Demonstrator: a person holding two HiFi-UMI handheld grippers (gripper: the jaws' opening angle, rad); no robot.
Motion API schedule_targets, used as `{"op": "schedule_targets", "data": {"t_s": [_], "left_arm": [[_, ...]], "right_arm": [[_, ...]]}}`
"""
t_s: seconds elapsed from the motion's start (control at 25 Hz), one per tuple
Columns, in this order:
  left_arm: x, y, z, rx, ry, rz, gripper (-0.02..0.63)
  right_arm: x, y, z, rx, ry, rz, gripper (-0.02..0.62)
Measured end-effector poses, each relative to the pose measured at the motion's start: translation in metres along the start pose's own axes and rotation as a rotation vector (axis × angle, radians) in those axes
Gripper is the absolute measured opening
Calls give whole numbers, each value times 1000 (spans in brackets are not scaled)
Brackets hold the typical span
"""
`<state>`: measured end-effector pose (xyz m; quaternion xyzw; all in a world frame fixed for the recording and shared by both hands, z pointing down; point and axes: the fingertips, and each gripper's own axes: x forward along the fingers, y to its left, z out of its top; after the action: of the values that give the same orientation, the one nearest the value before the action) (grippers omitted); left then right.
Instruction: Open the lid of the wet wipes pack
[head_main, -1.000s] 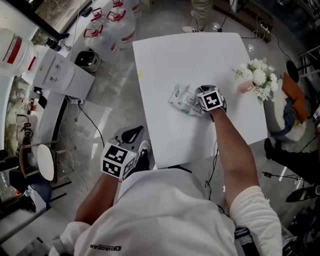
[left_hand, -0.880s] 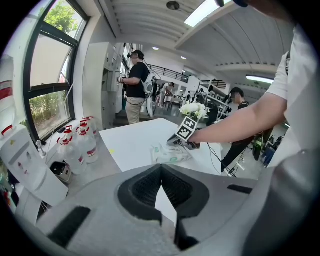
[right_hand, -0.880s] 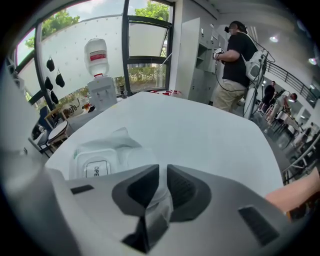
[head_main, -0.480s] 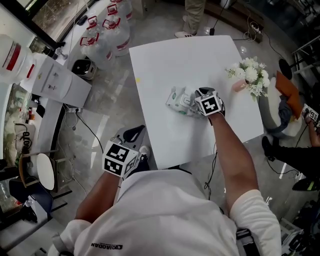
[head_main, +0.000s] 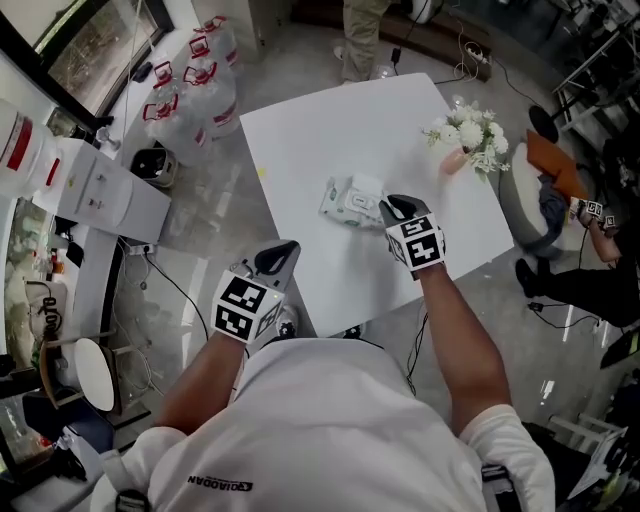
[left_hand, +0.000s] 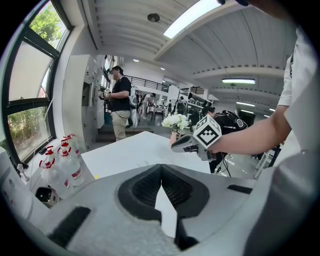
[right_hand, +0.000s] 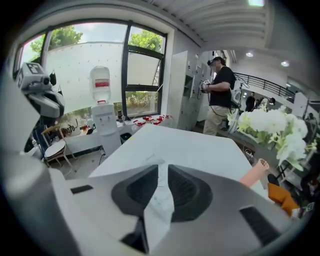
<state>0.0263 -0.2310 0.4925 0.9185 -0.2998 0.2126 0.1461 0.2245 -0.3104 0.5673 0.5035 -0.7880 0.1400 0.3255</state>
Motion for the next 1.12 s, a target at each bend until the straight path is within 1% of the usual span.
{"op": "schedule_targets", "data": {"t_s": [0.24, 0.44, 0.6, 0.68, 0.8, 1.12], "left_arm": [[2, -8, 11, 37, -28, -38, 8], [5, -23, 30, 74, -60, -88, 9], [4, -38, 36, 86, -77, -130, 8], [2, -43, 37, 86, -80, -148, 8], [0, -49, 38, 92, -81, -166, 8], [-3, -51, 40, 110, -84, -184, 8]], "right_arm": [[-67, 28, 7, 137, -120, -12, 67], [-112, 43, 12, 279, -222, 3, 66], [-144, 57, 6, 403, -283, 17, 63], [-156, 65, 2, 421, -296, 10, 61], [-169, 76, -2, 409, -306, -6, 58], [-182, 91, 0, 438, -342, -17, 40]]}}
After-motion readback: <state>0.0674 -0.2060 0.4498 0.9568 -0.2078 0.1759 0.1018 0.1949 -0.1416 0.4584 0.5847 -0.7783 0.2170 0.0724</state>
